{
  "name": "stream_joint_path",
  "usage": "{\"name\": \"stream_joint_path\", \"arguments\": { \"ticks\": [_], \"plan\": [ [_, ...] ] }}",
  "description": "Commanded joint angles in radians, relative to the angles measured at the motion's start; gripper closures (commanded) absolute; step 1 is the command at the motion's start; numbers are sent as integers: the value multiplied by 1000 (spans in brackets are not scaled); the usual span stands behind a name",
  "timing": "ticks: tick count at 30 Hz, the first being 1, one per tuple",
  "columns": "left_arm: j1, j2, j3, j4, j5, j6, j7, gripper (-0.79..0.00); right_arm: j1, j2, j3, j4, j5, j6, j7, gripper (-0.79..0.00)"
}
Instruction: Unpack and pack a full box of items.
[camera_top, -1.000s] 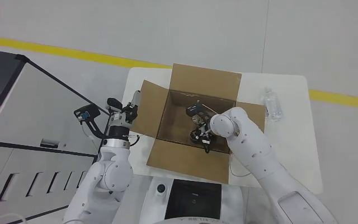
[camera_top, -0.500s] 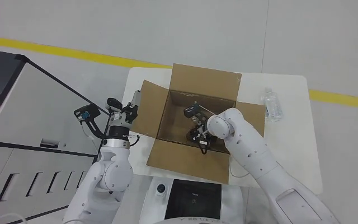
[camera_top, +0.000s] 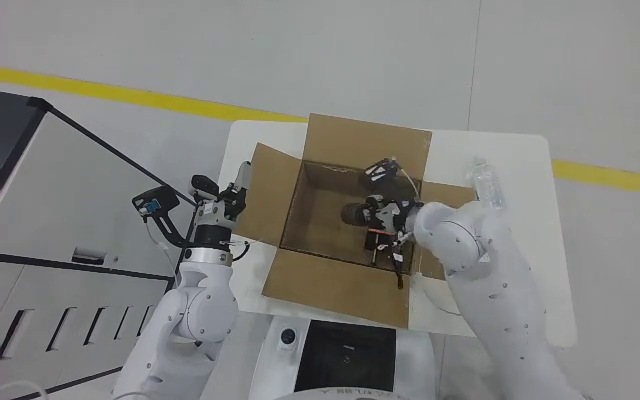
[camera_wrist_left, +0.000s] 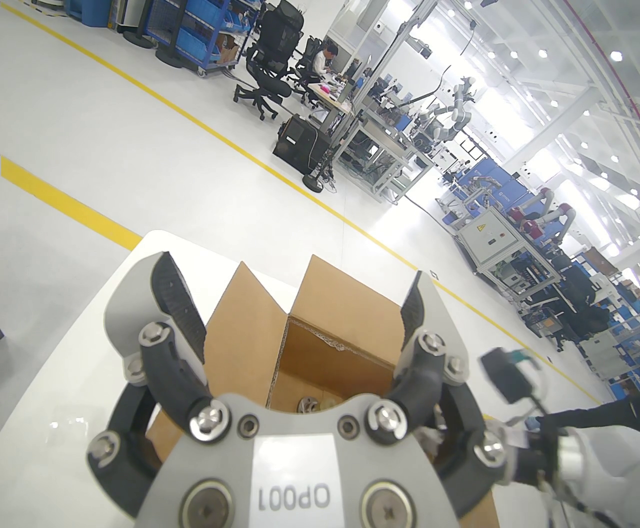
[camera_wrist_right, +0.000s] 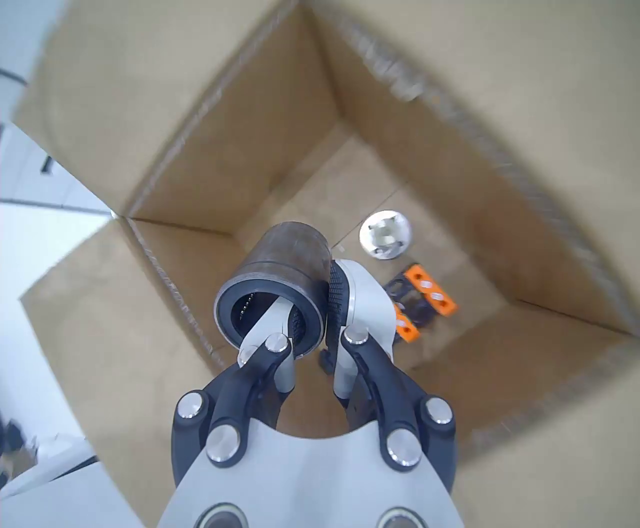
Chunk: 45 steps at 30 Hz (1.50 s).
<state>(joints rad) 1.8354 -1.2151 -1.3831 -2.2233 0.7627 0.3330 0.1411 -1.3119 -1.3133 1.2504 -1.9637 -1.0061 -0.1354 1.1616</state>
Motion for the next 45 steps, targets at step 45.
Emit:
{"name": "stream_joint_path", "arguments": {
  "ticks": [45],
  "plan": [
    [0, 0, 0, 0, 0, 0, 0, -785, -293, 43, 458, 215, -29, 344, -309, 0]
  ]
}}
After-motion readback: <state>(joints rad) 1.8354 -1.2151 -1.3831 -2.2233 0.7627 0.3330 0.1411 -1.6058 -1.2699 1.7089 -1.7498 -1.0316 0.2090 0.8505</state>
